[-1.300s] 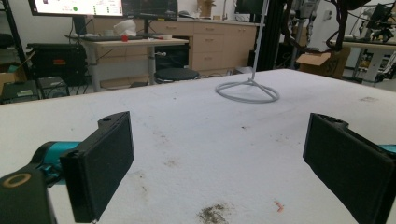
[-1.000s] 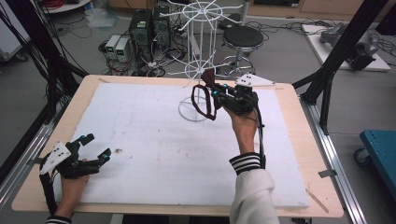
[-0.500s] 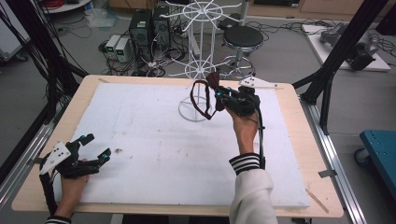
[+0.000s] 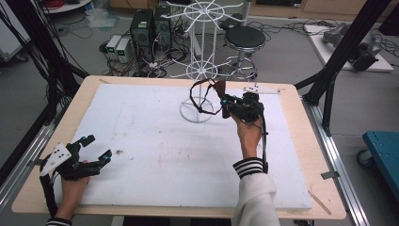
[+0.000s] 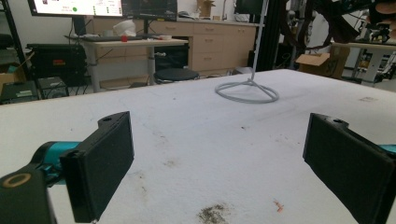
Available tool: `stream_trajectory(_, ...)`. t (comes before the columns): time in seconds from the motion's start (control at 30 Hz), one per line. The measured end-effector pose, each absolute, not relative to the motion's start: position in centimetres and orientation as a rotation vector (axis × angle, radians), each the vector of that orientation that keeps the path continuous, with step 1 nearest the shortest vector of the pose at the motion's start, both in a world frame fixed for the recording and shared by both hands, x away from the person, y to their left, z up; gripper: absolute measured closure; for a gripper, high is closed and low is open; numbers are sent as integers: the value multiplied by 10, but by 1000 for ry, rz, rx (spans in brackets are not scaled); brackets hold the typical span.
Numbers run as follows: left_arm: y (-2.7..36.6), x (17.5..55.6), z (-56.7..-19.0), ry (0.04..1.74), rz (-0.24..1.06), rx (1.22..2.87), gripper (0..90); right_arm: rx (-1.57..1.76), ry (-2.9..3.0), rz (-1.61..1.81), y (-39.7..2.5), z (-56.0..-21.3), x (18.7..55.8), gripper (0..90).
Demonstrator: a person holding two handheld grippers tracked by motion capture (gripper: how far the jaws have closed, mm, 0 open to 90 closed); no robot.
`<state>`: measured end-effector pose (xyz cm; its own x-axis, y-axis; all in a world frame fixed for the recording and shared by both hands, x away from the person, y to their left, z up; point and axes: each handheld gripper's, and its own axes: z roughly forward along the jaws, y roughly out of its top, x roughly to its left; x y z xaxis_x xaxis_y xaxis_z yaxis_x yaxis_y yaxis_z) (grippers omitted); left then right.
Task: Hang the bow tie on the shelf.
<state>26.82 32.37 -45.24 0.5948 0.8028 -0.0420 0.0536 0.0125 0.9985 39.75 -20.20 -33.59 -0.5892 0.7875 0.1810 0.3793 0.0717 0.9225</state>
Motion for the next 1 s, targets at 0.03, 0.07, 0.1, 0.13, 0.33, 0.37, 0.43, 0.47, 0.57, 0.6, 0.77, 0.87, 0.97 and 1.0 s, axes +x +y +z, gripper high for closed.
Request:
stream_trajectory(0.03, 324, 268, -452, 771, 686, 1457, 90, 1156, 1993, 1523, -203, -338, 398, 770)
stream_trajectory(0.07, 324, 268, -452, 772, 686, 1458, 90, 1166, 2003, 1509, -203, -339, 397, 770)
stream_trajectory(0.1, 324, 268, -452, 772, 686, 1457, 90, 1164, 2008, 1483, -203, -340, 397, 770)
stream_trajectory(0.13, 324, 268, -452, 772, 685, 1456, 91, 1168, 2014, 1467, -203, -342, 397, 770)
stream_trajectory(0.33, 324, 268, -452, 772, 687, 1457, 90, 1164, 2024, 1459, -205, -346, 396, 769)
stream_trajectory(0.37, 324, 268, -452, 773, 686, 1456, 90, 1159, 2022, 1456, -206, -345, 396, 766)
stream_trajectory(0.43, 324, 268, -453, 776, 685, 1454, 90, 1156, 2024, 1462, -206, -345, 395, 753)
stream_trajectory(0.47, 324, 268, -452, 776, 684, 1456, 90, 1150, 2024, 1460, -207, -345, 396, 720)
stream_trajectory(0.57, 324, 268, -452, 773, 686, 1456, 91, 1151, 2015, 1463, -206, -345, 397, 355)
stream_trajectory(0.6, 324, 268, -452, 773, 685, 1457, 90, 1144, 2016, 1454, -205, -345, 397, 236)
stream_trajectory(0.77, 324, 268, -452, 774, 684, 1453, 91, 1042, 2019, 1387, -197, -344, 388, 6)
stream_trajectory(0.87, 324, 268, -453, 774, 685, 1451, 90, 1004, 1982, 1438, -198, -342, 380, 6)
stream_trajectory(0.97, 324, 268, -452, 773, 685, 1452, 90, 989, 1984, 1423, -199, -339, 373, 6)
stream_trajectory(1.0, 324, 268, -453, 774, 685, 1452, 90, 976, 1981, 1426, -200, -338, 370, 6)
